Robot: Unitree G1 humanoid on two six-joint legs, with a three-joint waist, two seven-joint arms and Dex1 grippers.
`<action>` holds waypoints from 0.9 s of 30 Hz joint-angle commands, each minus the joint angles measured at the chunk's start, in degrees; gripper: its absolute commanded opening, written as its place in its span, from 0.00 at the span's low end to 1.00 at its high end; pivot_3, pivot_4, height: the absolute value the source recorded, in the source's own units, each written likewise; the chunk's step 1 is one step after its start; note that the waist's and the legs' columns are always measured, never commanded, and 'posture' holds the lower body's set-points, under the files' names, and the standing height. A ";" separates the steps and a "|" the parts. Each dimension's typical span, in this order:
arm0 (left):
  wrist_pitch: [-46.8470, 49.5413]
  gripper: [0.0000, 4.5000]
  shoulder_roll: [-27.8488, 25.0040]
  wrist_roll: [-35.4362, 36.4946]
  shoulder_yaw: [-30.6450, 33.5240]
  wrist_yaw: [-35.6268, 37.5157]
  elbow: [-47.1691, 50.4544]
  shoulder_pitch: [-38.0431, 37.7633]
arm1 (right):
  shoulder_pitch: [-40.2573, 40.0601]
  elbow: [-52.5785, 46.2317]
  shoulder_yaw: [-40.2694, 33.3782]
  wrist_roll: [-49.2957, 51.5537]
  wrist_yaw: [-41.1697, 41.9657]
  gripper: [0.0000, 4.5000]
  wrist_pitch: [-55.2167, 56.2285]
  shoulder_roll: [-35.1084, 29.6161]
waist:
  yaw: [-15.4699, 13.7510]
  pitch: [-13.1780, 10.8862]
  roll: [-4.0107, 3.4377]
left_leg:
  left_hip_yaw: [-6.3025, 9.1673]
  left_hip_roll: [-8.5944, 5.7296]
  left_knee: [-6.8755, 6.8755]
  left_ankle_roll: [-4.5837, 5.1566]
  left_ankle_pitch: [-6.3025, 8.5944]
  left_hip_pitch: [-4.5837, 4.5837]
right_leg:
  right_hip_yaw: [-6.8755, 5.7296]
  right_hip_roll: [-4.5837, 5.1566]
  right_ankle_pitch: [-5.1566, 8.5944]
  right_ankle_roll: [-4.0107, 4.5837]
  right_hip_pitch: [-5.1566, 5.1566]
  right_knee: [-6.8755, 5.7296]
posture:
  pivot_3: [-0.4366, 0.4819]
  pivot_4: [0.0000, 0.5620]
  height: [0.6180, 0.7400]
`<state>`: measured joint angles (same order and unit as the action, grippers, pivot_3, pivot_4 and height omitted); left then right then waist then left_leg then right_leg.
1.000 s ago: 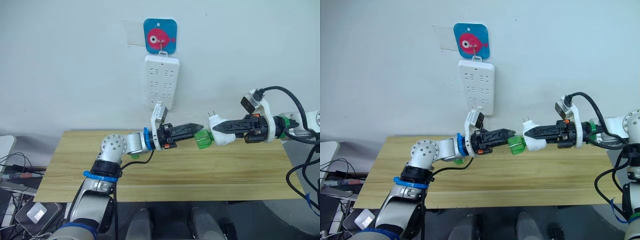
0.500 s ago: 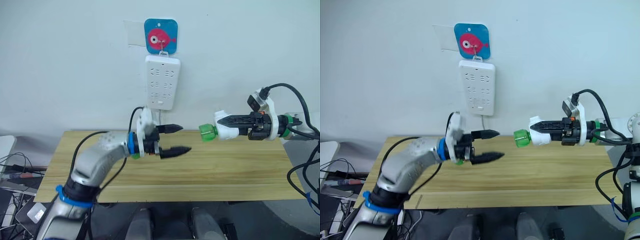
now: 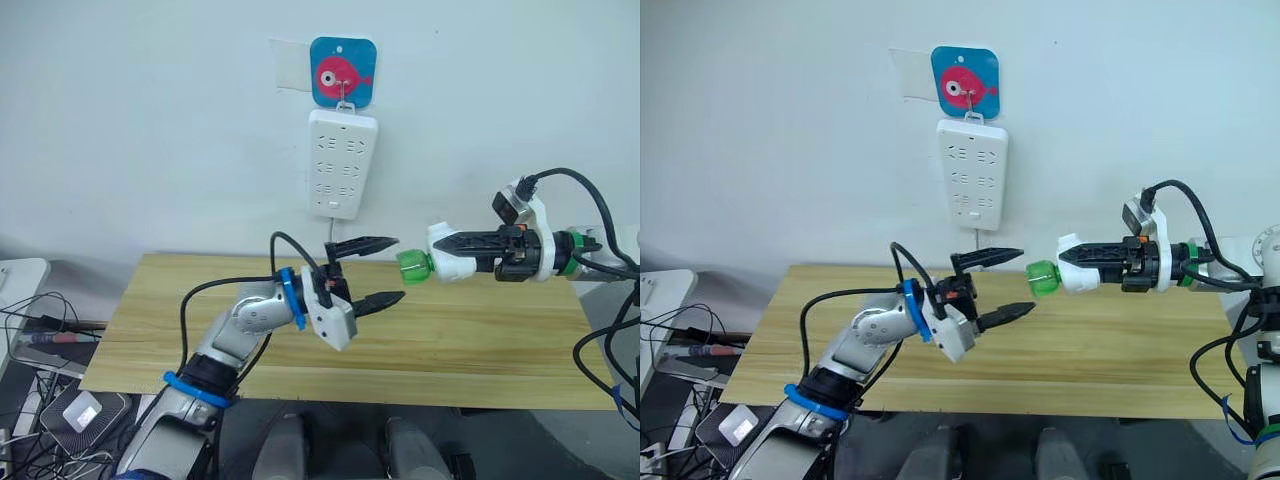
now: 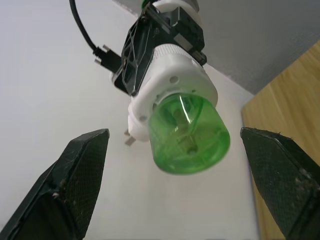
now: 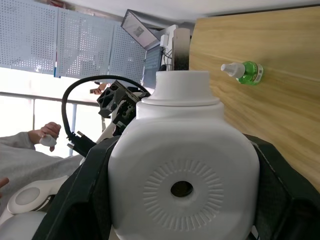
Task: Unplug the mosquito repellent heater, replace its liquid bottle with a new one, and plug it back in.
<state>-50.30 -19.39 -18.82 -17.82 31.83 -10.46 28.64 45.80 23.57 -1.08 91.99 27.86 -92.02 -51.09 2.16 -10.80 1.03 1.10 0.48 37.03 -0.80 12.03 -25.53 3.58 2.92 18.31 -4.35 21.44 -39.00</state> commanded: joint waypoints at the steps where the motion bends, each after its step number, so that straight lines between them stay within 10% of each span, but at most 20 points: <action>1: -2.57 1.00 0.68 -2.39 -0.40 -3.66 -1.40 1.71 | 1.59 -1.73 -0.93 3.01 -0.39 0.67 -0.47 0.22 | 0.07 0.00 -0.01 | 0.00 0.00 0.00 0.00 0.00 0.00 | -0.01 0.00 0.00 0.00 0.00 -0.01 | 0.40 0.27 1.00; 5: -3.42 0.96 0.50 -3.05 -1.20 -5.02 -2.62 2.56 | 1.38 -1.99 -0.85 4.39 -1.30 0.67 -0.47 0.27 | 0.07 0.00 -0.01 | 0.01 -0.01 0.01 0.00 0.00 0.00 | -0.02 0.00 0.00 0.00 0.00 -0.02 | 0.40 0.27 1.00; 12: -3.65 0.52 0.17 -2.39 -2.51 -5.47 -3.81 3.07 | 1.50 -1.81 -0.76 6.15 -2.47 0.67 -0.47 0.55 | 0.10 0.01 -0.01 | 0.03 -0.01 0.02 0.00 0.00 0.00 | -0.03 0.00 0.00 0.00 -0.01 -0.03 | 0.39 0.28 1.00; 16: -2.77 0.52 0.31 -0.60 -2.88 -4.94 -3.89 3.34 | 1.58 -1.72 -0.77 6.64 -3.01 0.67 -0.47 0.68 | 0.11 0.01 -0.01 | 0.04 -0.01 0.02 0.00 0.00 0.00 | -0.04 0.00 0.00 0.00 -0.01 -0.03 | 0.39 0.28 1.00; 21: 41.28 0.52 1.53 42.64 -4.72 12.43 12.12 -0.22 | 1.16 -2.53 -0.74 6.07 -2.38 0.67 -0.47 -0.15 | 0.83 0.01 -0.02 | 0.04 0.02 0.01 0.00 0.00 -0.02 | -0.04 0.00 0.00 0.00 0.01 -0.02 | 0.38 0.29 1.00; 27: 96.88 0.52 -2.32 99.42 6.88 3.97 14.65 5.86 | -0.55 -6.29 0.64 5.72 0.23 0.67 -0.47 -2.22 | 1.59 0.01 -0.02 | 0.42 0.06 0.07 0.00 -0.01 -0.12 | -0.37 -0.11 0.01 0.00 -0.02 -0.05 | 0.38 0.29 1.00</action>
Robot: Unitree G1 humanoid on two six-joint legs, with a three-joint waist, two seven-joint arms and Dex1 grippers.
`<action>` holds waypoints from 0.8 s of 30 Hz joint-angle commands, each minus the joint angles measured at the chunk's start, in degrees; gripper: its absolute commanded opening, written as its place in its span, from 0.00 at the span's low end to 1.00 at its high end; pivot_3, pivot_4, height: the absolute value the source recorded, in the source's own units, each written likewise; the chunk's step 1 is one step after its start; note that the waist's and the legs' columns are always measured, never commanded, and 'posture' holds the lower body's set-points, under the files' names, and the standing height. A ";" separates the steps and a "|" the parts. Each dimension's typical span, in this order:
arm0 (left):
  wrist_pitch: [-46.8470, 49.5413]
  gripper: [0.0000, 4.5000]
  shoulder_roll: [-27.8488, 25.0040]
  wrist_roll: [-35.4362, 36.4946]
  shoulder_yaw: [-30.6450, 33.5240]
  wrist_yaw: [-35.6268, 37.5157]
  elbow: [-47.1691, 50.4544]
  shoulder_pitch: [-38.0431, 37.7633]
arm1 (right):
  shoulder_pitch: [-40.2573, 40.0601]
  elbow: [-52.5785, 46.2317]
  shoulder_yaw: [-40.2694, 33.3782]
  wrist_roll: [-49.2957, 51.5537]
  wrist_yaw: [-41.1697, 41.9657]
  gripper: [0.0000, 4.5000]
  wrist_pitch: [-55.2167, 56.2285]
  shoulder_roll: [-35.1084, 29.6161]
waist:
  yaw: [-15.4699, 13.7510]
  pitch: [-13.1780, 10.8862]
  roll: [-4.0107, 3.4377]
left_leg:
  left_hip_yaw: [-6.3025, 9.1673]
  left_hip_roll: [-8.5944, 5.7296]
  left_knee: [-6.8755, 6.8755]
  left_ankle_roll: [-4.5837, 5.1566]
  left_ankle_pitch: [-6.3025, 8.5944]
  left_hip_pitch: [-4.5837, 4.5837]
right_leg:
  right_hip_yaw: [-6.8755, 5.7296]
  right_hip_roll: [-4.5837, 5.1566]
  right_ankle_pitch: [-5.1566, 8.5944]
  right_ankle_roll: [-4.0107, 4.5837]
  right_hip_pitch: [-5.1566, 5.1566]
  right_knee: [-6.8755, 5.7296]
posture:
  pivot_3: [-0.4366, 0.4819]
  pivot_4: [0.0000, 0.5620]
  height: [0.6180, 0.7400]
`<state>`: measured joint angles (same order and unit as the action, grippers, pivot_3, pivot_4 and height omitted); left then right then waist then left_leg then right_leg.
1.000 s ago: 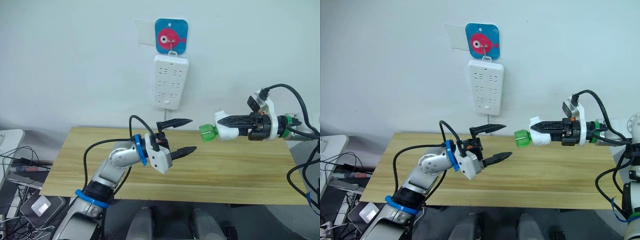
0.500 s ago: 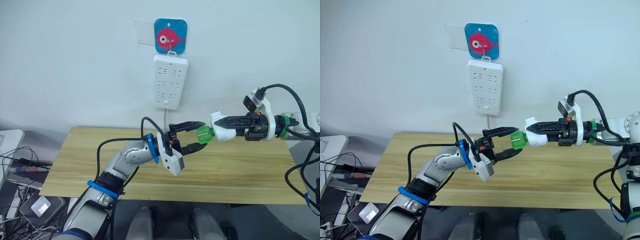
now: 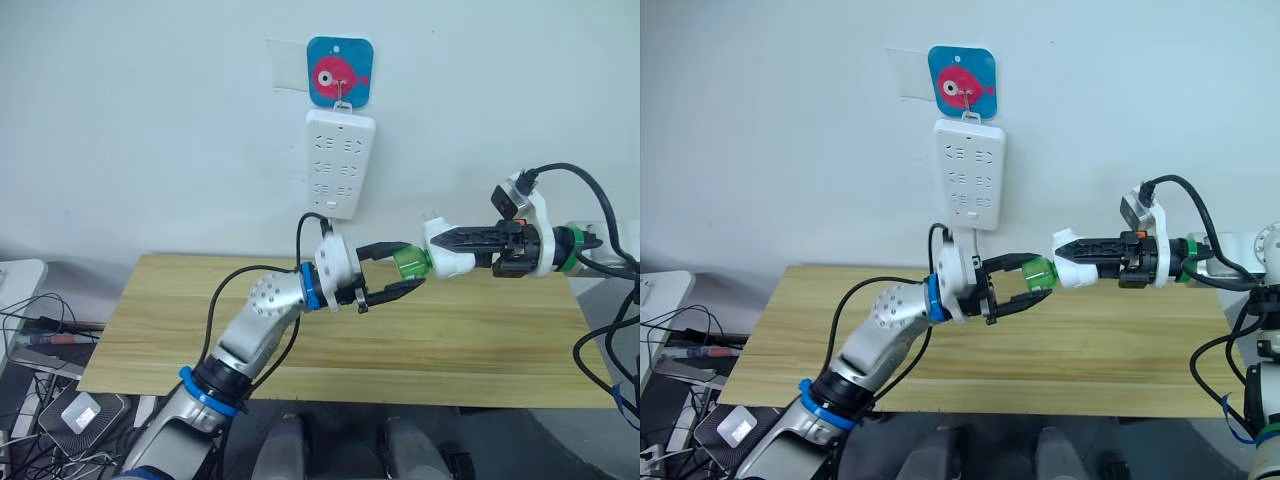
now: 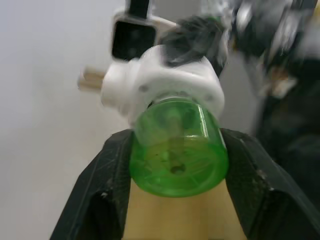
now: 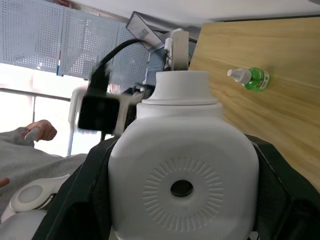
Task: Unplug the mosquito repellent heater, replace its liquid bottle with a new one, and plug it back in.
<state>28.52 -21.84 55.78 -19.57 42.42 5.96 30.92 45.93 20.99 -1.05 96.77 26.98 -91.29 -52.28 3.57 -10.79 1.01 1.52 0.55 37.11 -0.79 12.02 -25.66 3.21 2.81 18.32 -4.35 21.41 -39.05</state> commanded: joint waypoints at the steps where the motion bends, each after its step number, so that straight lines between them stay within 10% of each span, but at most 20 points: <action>1: 22.16 0.52 0.46 29.16 10.07 -8.66 -4.42 4.32 | -0.65 -3.76 0.66 1.14 1.17 0.67 -1.21 -0.94 | 0.44 0.00 0.00 | 0.03 0.00 0.02 0.00 0.00 0.01 | -0.04 -0.01 0.01 -0.01 -0.01 0.00 | 0.38 0.29 1.00; 7: 33.65 0.52 3.49 37.73 14.66 -14.96 -12.99 3.95 | -0.07 -3.30 0.26 1.96 0.35 0.67 -1.20 -0.29 | 1.31 0.00 0.00 | 0.02 0.00 0.11 -0.01 0.00 0.01 | -0.05 -0.06 0.01 -0.01 -0.06 0.00 | 0.37 0.29 1.00; 14: 35.99 0.99 7.67 37.78 18.87 -19.49 -13.18 3.61 | 0.31 -1.43 -0.81 4.06 -2.05 0.67 -1.20 0.09 | 1.29 0.00 0.00 | -0.06 0.00 0.13 -0.02 -0.01 0.02 | 0.06 -0.07 0.00 0.00 -0.07 0.00 | 0.35 0.30 1.00; 17: 36.88 1.00 8.20 37.10 20.46 -20.07 -13.50 3.60 | 0.15 -1.18 -0.94 4.68 -2.60 0.67 -1.20 -0.01 | 1.27 0.00 0.00 | -0.09 0.00 0.14 -0.02 -0.01 0.01 | 0.08 -0.07 0.00 0.00 -0.06 0.01 | 0.35 0.29 1.00; 24: 27.79 1.00 -4.05 14.56 17.27 -4.13 1.55 1.74 | 0.36 2.98 -3.04 3.09 -3.63 0.67 -0.70 -0.69 | 1.53 0.00 0.00 | -0.19 -0.02 0.09 -0.02 -0.01 0.02 | 0.23 -0.17 0.00 0.01 0.00 0.01 | 0.36 0.31 1.00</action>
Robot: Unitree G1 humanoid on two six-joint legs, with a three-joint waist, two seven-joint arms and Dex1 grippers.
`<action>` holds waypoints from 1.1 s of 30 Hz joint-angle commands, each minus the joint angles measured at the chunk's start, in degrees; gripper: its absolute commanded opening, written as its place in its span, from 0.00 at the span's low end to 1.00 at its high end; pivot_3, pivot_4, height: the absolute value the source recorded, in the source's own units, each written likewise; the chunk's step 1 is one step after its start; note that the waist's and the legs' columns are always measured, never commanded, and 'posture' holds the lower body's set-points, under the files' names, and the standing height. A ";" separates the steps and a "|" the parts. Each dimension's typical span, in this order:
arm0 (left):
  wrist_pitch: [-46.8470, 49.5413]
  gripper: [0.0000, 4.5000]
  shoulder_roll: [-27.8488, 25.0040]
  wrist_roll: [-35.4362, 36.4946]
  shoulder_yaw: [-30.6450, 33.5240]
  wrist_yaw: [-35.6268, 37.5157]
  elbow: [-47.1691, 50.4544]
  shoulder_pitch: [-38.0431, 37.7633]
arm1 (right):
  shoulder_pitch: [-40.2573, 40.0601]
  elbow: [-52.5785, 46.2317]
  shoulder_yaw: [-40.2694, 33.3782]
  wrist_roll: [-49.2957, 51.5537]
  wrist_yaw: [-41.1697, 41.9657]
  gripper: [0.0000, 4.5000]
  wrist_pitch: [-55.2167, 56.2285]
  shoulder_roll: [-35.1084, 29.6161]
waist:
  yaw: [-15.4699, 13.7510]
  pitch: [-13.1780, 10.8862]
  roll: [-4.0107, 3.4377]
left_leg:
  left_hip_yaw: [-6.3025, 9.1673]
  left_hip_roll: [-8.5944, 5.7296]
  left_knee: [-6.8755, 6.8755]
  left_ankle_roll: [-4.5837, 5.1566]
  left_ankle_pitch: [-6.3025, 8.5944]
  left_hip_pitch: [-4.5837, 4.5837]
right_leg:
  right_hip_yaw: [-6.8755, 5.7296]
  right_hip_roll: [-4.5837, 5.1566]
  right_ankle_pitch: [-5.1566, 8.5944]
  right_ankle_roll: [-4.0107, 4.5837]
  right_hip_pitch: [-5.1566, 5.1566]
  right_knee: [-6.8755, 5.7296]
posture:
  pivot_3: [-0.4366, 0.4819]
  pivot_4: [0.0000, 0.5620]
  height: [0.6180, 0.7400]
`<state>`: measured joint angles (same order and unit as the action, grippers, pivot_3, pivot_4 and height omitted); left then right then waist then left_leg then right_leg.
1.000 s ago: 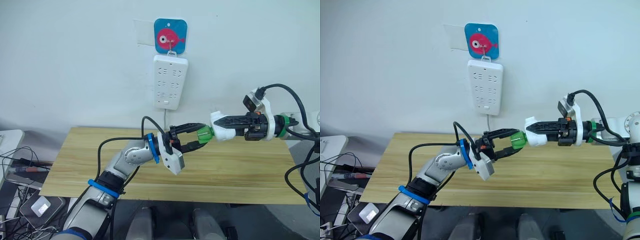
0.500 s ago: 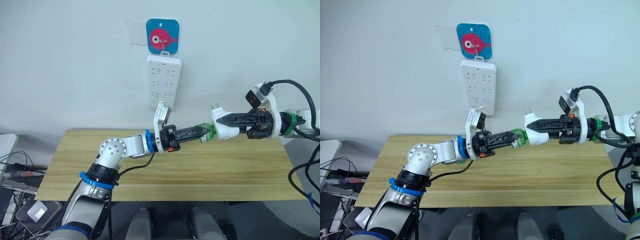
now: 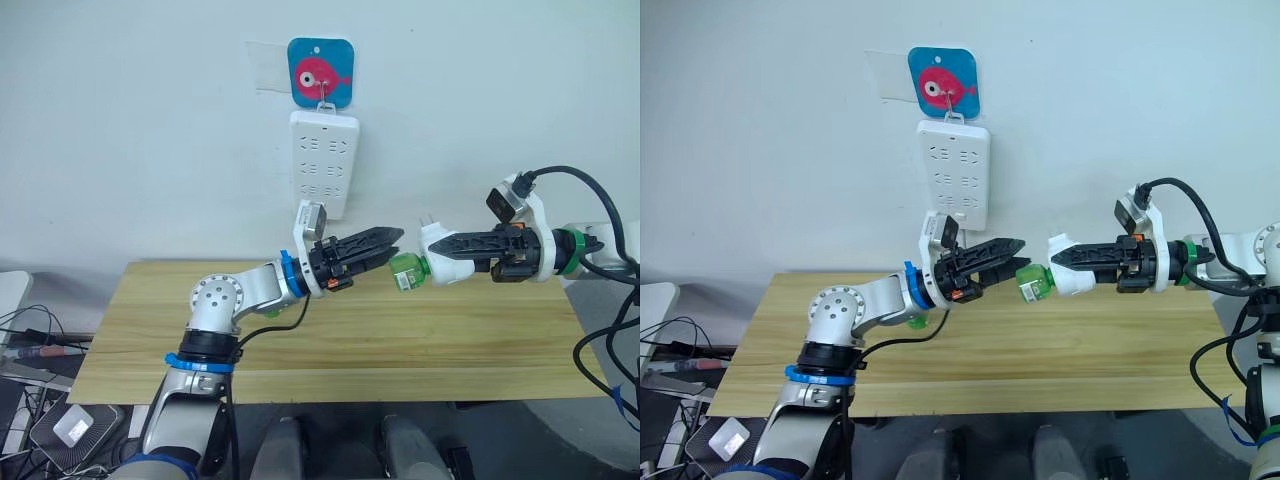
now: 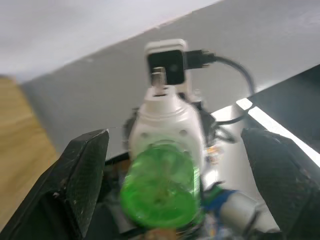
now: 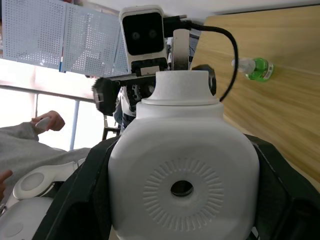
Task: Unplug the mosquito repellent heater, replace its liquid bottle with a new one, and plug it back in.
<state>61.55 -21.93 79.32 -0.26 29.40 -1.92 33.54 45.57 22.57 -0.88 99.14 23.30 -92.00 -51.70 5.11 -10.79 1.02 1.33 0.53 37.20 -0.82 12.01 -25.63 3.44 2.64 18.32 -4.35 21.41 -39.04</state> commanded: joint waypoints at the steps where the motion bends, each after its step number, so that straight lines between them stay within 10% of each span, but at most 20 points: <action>1: -7.00 1.00 -5.29 -11.69 -2.92 11.43 11.44 -1.49 | 0.81 1.79 -3.49 0.45 0.01 0.67 -0.07 -1.29 | -0.07 0.00 0.00 | -0.03 0.01 -0.06 0.00 0.00 0.02 | 0.05 -0.01 0.00 0.00 -0.01 0.02 | 0.36 0.31 1.00; 7: -50.21 1.00 -11.91 -50.85 -13.50 25.57 22.11 -9.91 | 1.58 4.07 -5.14 -1.83 -0.54 0.67 -0.45 -0.27 | -0.52 0.00 -0.01 | -0.18 0.02 -0.18 -0.01 0.00 0.06 | 0.15 0.01 0.00 0.01 0.00 0.18 | 0.37 0.31 1.00; 14: -102.54 1.00 -5.92 -87.53 -16.14 11.69 2.82 -10.22 | 2.86 4.39 -5.24 -1.32 -1.41 0.67 -0.50 1.79 | -1.37 0.00 0.00 | -0.40 0.14 -0.17 0.01 0.01 0.22 | 0.37 0.03 -0.02 0.05 -0.03 0.09 | 0.38 0.32 1.00; 33: -114.54 1.00 1.90 -107.86 -17.34 -9.58 -9.60 -1.04 | 2.49 2.35 -2.88 7.44 -6.35 0.67 0.39 1.97 | -1.78 0.00 0.00 | -0.26 0.08 -0.17 0.02 0.02 0.12 | 0.22 0.13 -0.03 0.03 0.02 0.03 | 0.36 0.30 1.00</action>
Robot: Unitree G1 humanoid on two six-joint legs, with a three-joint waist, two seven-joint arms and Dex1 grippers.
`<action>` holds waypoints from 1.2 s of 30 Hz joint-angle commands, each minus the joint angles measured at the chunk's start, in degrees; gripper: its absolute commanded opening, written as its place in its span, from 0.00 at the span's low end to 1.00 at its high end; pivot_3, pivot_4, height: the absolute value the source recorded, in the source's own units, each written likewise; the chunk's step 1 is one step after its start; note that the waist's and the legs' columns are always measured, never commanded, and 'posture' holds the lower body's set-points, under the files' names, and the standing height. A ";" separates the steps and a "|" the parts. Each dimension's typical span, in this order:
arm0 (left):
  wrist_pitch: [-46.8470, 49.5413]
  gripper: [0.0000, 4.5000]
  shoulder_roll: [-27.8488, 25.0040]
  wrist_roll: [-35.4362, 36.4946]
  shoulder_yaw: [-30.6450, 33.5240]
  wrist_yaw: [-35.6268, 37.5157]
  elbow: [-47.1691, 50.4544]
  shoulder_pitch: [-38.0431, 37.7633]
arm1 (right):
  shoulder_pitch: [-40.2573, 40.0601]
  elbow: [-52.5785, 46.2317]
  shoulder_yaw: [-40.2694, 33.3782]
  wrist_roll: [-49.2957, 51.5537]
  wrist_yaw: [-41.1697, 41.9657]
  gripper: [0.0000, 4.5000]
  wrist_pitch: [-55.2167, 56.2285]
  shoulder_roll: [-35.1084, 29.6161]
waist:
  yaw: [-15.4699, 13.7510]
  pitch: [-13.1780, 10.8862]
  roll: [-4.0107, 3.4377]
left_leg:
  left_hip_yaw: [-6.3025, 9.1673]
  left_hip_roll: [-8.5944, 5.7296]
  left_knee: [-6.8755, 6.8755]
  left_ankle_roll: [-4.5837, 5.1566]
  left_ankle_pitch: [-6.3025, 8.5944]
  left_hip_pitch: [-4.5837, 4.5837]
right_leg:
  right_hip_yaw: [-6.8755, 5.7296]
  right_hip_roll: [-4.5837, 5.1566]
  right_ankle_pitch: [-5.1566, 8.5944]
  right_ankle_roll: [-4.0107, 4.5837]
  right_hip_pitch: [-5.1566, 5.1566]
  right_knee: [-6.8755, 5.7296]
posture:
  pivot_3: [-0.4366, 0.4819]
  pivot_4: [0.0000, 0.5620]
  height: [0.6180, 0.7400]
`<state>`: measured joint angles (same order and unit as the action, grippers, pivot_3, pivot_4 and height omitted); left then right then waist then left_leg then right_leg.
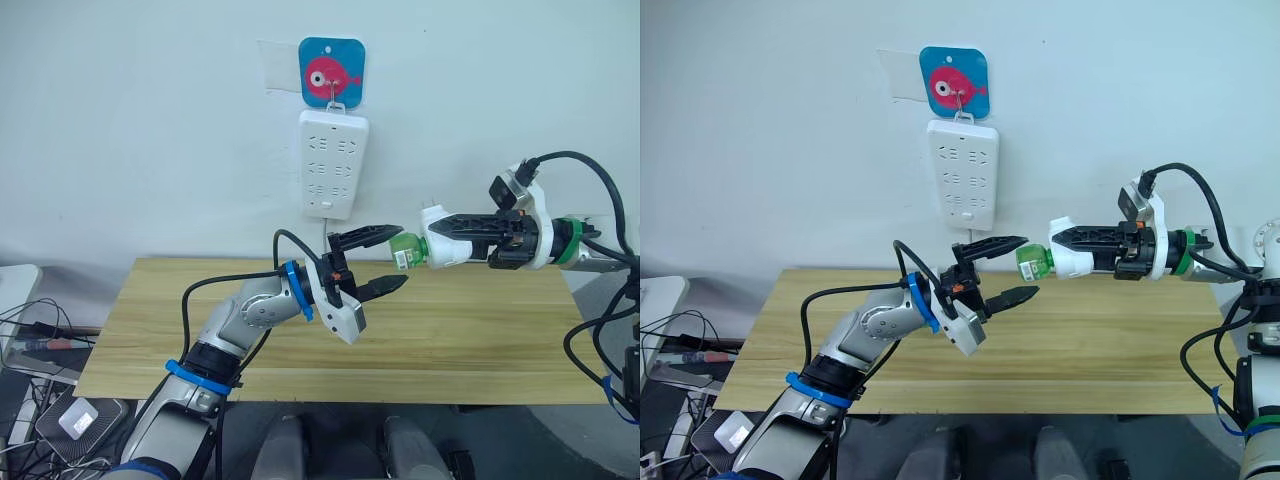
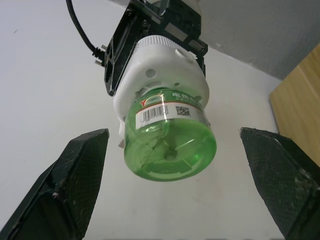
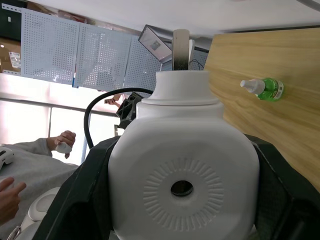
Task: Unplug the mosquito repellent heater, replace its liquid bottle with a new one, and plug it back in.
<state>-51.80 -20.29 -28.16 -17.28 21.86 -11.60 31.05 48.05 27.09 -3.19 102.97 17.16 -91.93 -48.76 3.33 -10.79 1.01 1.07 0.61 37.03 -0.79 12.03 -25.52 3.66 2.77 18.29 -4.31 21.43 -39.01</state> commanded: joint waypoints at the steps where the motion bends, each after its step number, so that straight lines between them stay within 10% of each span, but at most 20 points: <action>1: -1.34 1.00 0.33 -0.54 -0.46 -2.45 -0.14 1.82 | -0.23 -2.54 -0.46 4.06 -0.40 0.67 0.51 -1.00 | -0.01 0.00 0.00 | 0.01 0.00 0.00 0.00 0.00 0.00 | -0.01 0.00 0.00 0.00 0.00 0.00 | 0.36 0.30 1.00; 6: -1.96 1.00 0.19 -0.94 -1.44 -3.44 -0.73 3.08 | -1.18 -3.49 0.38 6.65 -1.83 0.67 2.03 -1.49 | 0.00 0.00 0.00 | 0.04 0.00 0.00 0.00 0.00 -0.01 | -0.04 0.00 0.00 0.00 -0.01 0.01 | 0.36 0.30 1.00; 15: -2.83 0.51 -0.04 0.43 -2.68 -3.54 -0.48 3.41 | -2.21 -4.57 1.83 9.83 -3.54 0.67 4.29 -2.51 | 0.07 0.00 0.00 | 0.04 -0.01 0.02 0.00 0.00 -0.02 | -0.04 -0.01 0.00 0.00 -0.01 0.00 | 0.35 0.30 1.00; 18: -1.06 0.51 0.04 4.10 -3.16 -1.68 -1.02 3.04 | -2.45 -4.82 2.06 10.03 -3.44 0.67 4.49 -2.83 | 0.09 0.00 0.00 | 0.05 -0.01 0.02 0.00 0.00 -0.02 | -0.04 -0.01 0.00 0.00 -0.01 0.00 | 0.35 0.30 1.00; 27: 55.65 0.51 -1.12 61.37 -5.74 26.03 21.04 -2.17 | -3.71 -6.84 1.95 6.27 -0.33 0.67 2.60 -5.25 | 0.90 -0.01 -0.03 | 0.24 0.05 0.03 0.00 -0.01 -0.11 | -0.18 -0.06 0.01 0.02 0.04 -0.02 | 0.35 0.32 1.00; 36: 102.93 0.51 -3.24 107.38 6.12 19.33 21.76 -0.90 | -4.27 -9.01 2.56 4.96 3.14 0.67 1.78 -6.57 | 2.08 -0.02 -0.02 | 0.32 0.09 0.10 0.00 -0.01 -0.04 | -0.22 -0.22 0.02 0.01 -0.05 -0.04 | 0.34 0.32 1.00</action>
<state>46.19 -23.49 71.85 -13.82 40.61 8.42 30.10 43.75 17.37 0.89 108.74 20.20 -91.02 -53.15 5.41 -10.81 0.99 1.39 0.72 37.12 -0.79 12.03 -25.55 3.45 2.52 18.31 -4.30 21.39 -39.04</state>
